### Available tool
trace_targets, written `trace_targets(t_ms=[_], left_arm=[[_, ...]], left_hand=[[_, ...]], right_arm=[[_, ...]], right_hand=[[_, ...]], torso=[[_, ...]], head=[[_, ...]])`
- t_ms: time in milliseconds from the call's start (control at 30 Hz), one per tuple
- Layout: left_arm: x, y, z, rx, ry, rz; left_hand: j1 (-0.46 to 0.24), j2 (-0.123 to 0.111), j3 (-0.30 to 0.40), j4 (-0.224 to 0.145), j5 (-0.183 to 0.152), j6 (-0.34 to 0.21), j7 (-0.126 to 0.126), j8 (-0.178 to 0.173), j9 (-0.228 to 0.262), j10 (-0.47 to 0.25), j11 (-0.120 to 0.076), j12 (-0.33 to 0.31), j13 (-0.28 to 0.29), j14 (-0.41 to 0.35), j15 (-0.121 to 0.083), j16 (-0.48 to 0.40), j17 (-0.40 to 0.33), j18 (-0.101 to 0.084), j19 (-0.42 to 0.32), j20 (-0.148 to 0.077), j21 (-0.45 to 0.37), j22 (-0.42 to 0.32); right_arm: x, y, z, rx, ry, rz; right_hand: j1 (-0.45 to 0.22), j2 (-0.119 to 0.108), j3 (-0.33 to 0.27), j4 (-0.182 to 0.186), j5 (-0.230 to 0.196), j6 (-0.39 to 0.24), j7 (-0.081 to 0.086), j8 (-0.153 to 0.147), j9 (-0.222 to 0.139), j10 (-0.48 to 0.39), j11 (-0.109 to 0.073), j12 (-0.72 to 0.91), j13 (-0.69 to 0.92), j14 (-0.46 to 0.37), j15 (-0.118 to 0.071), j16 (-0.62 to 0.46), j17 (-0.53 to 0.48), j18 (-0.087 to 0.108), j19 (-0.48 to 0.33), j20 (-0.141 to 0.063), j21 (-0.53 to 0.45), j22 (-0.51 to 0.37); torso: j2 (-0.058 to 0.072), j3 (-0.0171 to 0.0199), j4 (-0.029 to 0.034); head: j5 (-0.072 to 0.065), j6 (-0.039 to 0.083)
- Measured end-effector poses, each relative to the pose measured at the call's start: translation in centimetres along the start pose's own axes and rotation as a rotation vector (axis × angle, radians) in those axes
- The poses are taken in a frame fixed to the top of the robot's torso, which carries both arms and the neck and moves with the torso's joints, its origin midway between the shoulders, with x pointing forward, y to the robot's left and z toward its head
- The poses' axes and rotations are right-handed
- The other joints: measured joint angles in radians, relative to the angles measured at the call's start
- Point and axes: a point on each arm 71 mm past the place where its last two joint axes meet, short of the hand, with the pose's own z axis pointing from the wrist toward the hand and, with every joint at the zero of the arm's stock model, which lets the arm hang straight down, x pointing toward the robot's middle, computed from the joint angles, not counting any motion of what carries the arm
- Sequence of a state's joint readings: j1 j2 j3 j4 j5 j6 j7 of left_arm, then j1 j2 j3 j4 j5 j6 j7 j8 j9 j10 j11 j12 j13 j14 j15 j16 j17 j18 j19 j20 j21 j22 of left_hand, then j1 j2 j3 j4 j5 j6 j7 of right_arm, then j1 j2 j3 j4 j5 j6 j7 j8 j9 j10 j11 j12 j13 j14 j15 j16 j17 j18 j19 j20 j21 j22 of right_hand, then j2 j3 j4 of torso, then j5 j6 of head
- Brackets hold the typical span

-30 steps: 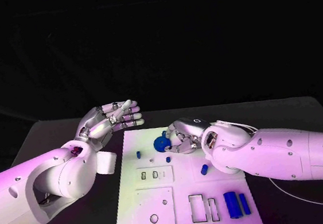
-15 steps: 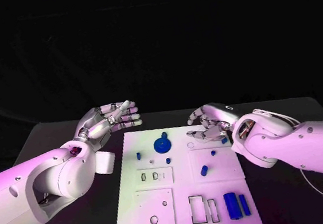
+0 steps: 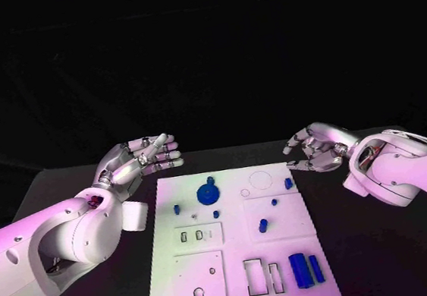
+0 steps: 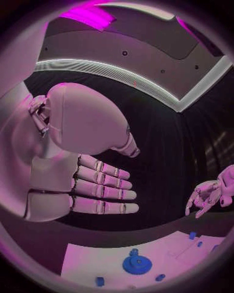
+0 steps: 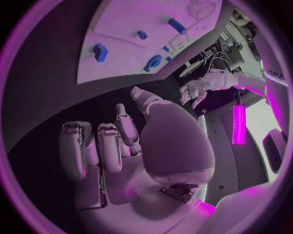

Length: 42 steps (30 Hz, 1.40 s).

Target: Assemble the parts on the task board

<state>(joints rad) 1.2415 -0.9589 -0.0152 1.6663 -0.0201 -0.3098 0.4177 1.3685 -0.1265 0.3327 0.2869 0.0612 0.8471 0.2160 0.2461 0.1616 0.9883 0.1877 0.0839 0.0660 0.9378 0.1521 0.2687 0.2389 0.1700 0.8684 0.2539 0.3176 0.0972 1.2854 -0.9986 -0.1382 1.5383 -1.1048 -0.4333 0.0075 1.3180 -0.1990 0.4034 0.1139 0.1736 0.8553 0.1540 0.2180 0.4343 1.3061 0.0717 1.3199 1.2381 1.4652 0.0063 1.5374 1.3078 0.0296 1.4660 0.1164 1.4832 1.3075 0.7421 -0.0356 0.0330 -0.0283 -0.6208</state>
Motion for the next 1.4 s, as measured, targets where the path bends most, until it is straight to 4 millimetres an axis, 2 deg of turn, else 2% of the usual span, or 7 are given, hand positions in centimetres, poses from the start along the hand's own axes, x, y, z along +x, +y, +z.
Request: trace_targets(t_ms=[200,367,533,633,967,1333,1400], left_arm=[[-0.3,0.0,0.1,0.000,-0.006,0.003],[-0.7,0.1,0.1,0.000,-0.012,0.005],[-0.8,0.1,0.1,0.000,-0.014,0.006],[-0.9,0.1,0.0,0.000,-0.017,0.007],[-1.0,0.0,0.0,0.000,-0.017,0.007],[-1.1,0.0,0.0,0.000,-0.018,0.008],[-1.2,0.0,0.0,0.000,-0.018,0.008]], left_hand=[[0.000,0.000,0.000,0.000,0.000,0.000,0.000,0.000,0.000,0.000,0.000,0.000,0.000,0.000,0.000,0.000,0.000,0.000,0.000,0.000,0.000,0.000],[0.000,0.000,0.000,0.000,0.000,0.000,0.000,0.000,0.000,0.000,0.000,0.000,0.000,0.000,0.000,0.000,0.001,0.000,0.000,0.000,0.000,0.000],[0.000,0.000,0.000,0.000,0.000,0.000,0.000,0.000,0.000,0.000,0.000,0.000,0.000,0.000,0.000,0.000,0.001,0.000,0.000,0.000,0.000,-0.001],[0.000,0.000,0.000,0.000,0.000,0.000,0.000,0.000,0.000,0.000,0.000,0.000,0.000,0.000,0.000,0.000,0.001,0.000,0.000,0.000,0.000,-0.001],[0.000,0.000,-0.002,-0.002,0.000,0.000,0.000,0.000,0.000,0.000,0.000,0.000,0.000,0.000,0.000,0.000,0.001,0.000,0.000,0.000,0.000,-0.001],[0.000,0.000,-0.003,-0.003,0.000,0.000,0.000,0.000,0.000,0.000,0.000,0.000,0.000,0.000,0.000,0.000,0.001,0.000,0.000,0.000,0.000,-0.002],[0.000,0.000,-0.003,-0.003,0.000,0.000,0.000,0.000,0.000,0.000,0.000,-0.004,0.000,0.000,0.000,0.000,0.001,0.000,0.000,0.000,0.000,-0.002]], right_arm=[[1.3,-2.4,-0.8,0.036,0.038,0.024],[2.3,-3.7,-1.0,0.059,0.052,0.034],[3.0,-4.1,-0.9,0.061,0.057,0.046],[3.3,-4.2,-0.8,0.060,0.056,0.053],[4.3,-4.1,-0.4,0.053,0.061,0.071],[5.4,-3.8,0.0,0.046,0.076,0.085],[5.4,-3.7,0.0,0.045,0.076,0.087]], right_hand=[[0.009,0.002,0.006,-0.006,0.000,-0.006,-0.006,-0.010,-0.004,-0.001,-0.001,-0.003,0.000,0.001,-0.003,0.004,0.000,0.000,0.000,-0.002,0.000,0.000],[0.009,0.001,0.011,-0.011,-0.005,-0.034,0.006,-0.032,-0.012,-0.001,-0.001,-0.003,0.000,0.001,-0.003,0.004,0.000,0.000,0.000,-0.002,0.000,0.000],[0.009,0.001,0.007,-0.015,-0.042,-0.076,0.016,-0.059,-0.020,0.004,0.004,-0.003,0.001,0.001,-0.003,0.004,0.000,0.000,0.000,-0.002,0.000,0.000],[0.009,0.001,0.003,-0.018,-0.048,-0.100,0.019,-0.073,-0.023,0.003,0.010,-0.003,0.002,0.000,0.003,0.004,0.000,0.000,0.000,-0.002,0.000,0.000],[0.009,0.001,0.002,-0.019,-0.048,-0.103,0.020,-0.074,-0.022,0.007,0.014,-0.003,0.008,0.001,0.005,0.004,0.000,0.000,0.000,-0.002,0.000,0.001],[0.001,0.009,0.002,-0.019,-0.048,-0.063,0.024,-0.056,-0.011,0.012,0.019,0.006,0.016,0.001,0.005,0.008,0.000,0.000,0.000,-0.002,0.004,0.000],[0.002,0.014,0.002,-0.019,-0.048,-0.048,0.025,-0.048,-0.008,0.012,0.019,0.008,0.018,0.001,0.005,0.008,0.000,0.000,0.001,0.004,0.004,0.000]], torso=[[-0.001,0.0028,-0.0025],[-0.002,0.0058,-0.0032],[-0.002,0.0059,-0.0032],[-0.002,0.0054,-0.0034],[-0.002,0.0033,-0.0028],[-0.002,0.0033,-0.0018],[-0.002,0.0033,-0.0020]], head=[[-0.003,-0.002],[-0.001,-0.007],[0.000,-0.011],[0.001,-0.013],[-0.002,-0.018],[0.007,-0.023],[0.008,-0.023]])
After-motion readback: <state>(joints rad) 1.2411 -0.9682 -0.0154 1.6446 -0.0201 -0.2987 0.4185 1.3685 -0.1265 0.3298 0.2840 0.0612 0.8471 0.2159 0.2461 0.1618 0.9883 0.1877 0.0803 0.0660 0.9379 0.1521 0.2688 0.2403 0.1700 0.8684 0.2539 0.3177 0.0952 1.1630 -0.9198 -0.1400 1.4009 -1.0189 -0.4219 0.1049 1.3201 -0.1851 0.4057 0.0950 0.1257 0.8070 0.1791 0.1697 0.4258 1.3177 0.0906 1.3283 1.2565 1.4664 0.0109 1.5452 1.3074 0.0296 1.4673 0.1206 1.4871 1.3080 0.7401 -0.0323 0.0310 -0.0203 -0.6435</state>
